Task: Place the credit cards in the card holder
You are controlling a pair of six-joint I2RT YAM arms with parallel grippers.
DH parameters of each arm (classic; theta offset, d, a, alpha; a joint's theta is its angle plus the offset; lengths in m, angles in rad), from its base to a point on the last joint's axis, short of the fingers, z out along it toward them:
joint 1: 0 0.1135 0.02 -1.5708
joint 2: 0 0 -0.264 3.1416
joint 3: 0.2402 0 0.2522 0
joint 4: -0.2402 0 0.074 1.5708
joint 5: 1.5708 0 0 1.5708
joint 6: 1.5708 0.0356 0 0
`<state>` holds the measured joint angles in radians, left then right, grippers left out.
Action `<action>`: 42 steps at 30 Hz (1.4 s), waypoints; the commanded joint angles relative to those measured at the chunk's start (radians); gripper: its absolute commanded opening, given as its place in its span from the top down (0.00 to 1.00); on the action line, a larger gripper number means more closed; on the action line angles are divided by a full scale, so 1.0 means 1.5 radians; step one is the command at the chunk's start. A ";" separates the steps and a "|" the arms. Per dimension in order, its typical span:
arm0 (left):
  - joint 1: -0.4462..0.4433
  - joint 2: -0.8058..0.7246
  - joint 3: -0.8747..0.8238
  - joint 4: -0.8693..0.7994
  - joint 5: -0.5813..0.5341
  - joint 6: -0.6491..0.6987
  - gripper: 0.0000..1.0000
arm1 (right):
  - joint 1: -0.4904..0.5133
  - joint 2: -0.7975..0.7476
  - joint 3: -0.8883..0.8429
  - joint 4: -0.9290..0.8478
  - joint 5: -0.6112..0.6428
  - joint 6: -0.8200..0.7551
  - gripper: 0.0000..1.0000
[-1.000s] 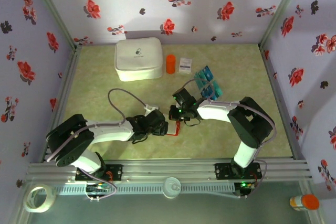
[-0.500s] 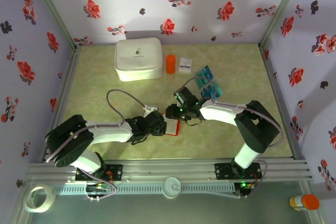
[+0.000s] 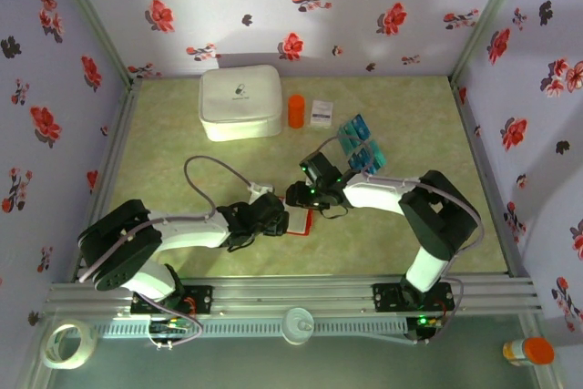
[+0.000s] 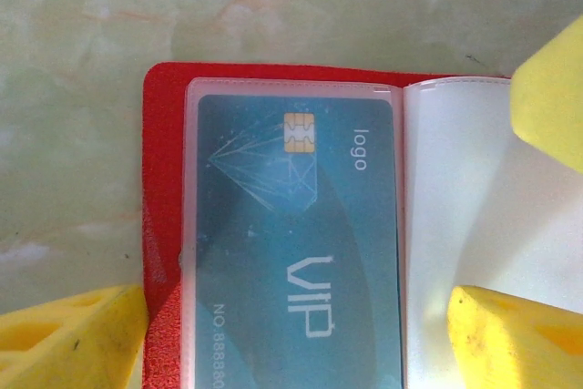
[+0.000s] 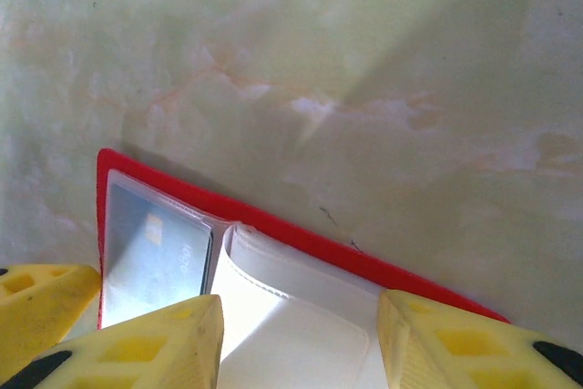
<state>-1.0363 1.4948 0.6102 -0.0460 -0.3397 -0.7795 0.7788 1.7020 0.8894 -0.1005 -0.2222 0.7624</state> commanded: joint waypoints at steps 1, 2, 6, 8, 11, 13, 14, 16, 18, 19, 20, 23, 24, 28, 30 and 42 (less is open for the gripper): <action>-0.007 -0.003 -0.014 -0.014 0.008 -0.011 0.14 | 0.001 0.018 0.005 0.006 -0.012 0.011 0.53; -0.007 -0.004 -0.015 -0.014 0.008 -0.012 0.14 | 0.001 0.016 0.005 0.006 -0.013 0.011 0.54; -0.006 -0.006 -0.015 -0.014 0.009 -0.012 0.14 | 0.001 0.005 0.004 0.010 -0.022 0.013 0.57; -0.007 -0.011 -0.015 -0.016 0.007 -0.011 0.14 | 0.001 -0.002 0.004 0.011 -0.028 0.017 0.58; -0.007 -0.032 -0.009 -0.030 0.000 -0.010 0.12 | 0.001 -0.020 0.005 0.016 -0.041 0.024 0.58; -0.007 -0.056 -0.003 -0.042 -0.006 -0.005 0.10 | 0.002 -0.030 0.008 0.017 -0.050 0.027 0.57; -0.006 -0.072 0.000 -0.050 -0.011 -0.002 0.10 | 0.002 -0.034 0.010 0.015 -0.053 0.028 0.55; -0.004 -0.105 0.006 -0.064 -0.022 0.003 0.08 | 0.005 -0.041 0.019 0.009 -0.058 0.028 0.52; -0.001 -0.143 0.011 -0.081 -0.036 0.009 0.06 | 0.011 -0.042 0.030 -0.001 -0.058 0.026 0.50; 0.003 -0.157 0.012 -0.088 -0.041 0.010 0.06 | 0.014 -0.042 0.034 -0.006 -0.058 0.025 0.49; 0.007 -0.177 0.013 -0.095 -0.045 0.013 0.05 | 0.018 -0.040 0.040 -0.010 -0.056 0.024 0.48; 0.022 -0.228 0.007 -0.120 -0.056 0.017 0.04 | 0.030 -0.033 0.056 -0.018 -0.051 0.025 0.47; 0.029 -0.246 0.005 -0.129 -0.060 0.018 0.03 | 0.034 -0.030 0.061 -0.018 -0.049 0.027 0.47; 0.053 -0.310 -0.014 -0.160 -0.070 0.018 0.02 | 0.045 -0.015 0.073 -0.011 -0.044 0.039 0.45; 0.065 -0.342 -0.026 -0.176 -0.075 0.015 0.02 | 0.053 -0.004 0.080 -0.004 -0.043 0.047 0.45; 0.106 -0.431 -0.066 -0.213 -0.075 -0.001 0.02 | 0.084 0.084 0.121 0.049 -0.032 0.088 0.44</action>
<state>-0.8848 0.8604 0.5213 -0.3378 -0.4267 -0.7643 0.8982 1.8004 1.0378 -0.0631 -0.2886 0.8623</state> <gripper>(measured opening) 0.979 0.562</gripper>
